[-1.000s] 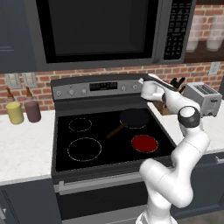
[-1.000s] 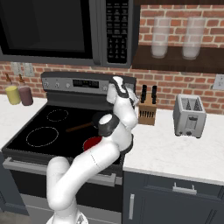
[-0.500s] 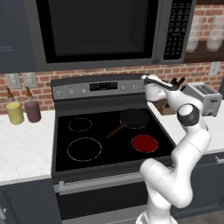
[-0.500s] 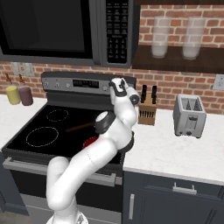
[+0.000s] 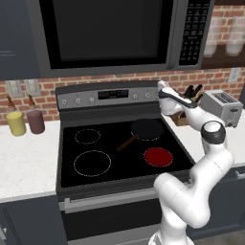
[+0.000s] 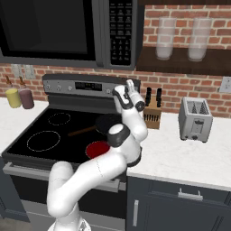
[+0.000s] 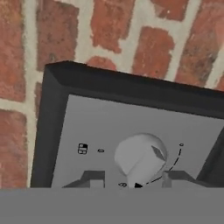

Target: Turn off the front right burner of the stove.

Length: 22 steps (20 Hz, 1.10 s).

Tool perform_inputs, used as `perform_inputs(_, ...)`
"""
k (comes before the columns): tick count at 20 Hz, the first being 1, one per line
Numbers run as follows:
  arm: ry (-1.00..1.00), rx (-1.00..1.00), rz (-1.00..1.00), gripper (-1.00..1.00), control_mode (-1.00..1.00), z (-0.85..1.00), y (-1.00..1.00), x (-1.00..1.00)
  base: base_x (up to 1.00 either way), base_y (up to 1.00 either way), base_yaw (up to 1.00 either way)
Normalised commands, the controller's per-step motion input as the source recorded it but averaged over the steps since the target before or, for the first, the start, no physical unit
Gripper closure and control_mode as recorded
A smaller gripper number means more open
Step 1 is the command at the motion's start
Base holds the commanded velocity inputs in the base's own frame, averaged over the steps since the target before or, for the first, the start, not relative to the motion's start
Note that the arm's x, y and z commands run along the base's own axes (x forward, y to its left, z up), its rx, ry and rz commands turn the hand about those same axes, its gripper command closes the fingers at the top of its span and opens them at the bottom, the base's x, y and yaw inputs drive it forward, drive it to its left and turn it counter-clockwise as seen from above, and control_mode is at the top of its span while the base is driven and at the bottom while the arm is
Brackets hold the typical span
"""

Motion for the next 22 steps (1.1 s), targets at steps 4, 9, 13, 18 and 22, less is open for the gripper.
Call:
perform_inputs(4,0.11,0.54,-0.11,1.0,-1.0,0.38,0.0,0.19,0.0,0.0,0.0)
perform_inputs(9,0.12,0.51,-0.12,1.0,-1.0,0.4,-0.02,0.25,0.0,0.0,0.0)
perform_inputs(13,0.15,0.34,-0.2,1.0,-1.0,0.46,-0.33,0.21,0.0,0.0,0.0)
perform_inputs(18,0.07,0.15,-0.22,1.0,-1.0,0.14,-0.39,0.0,0.0,0.0,0.0)
perform_inputs(22,0.0,0.0,0.0,-1.0,-1.0,0.0,0.0,0.0,0.0,0.0,0.0)
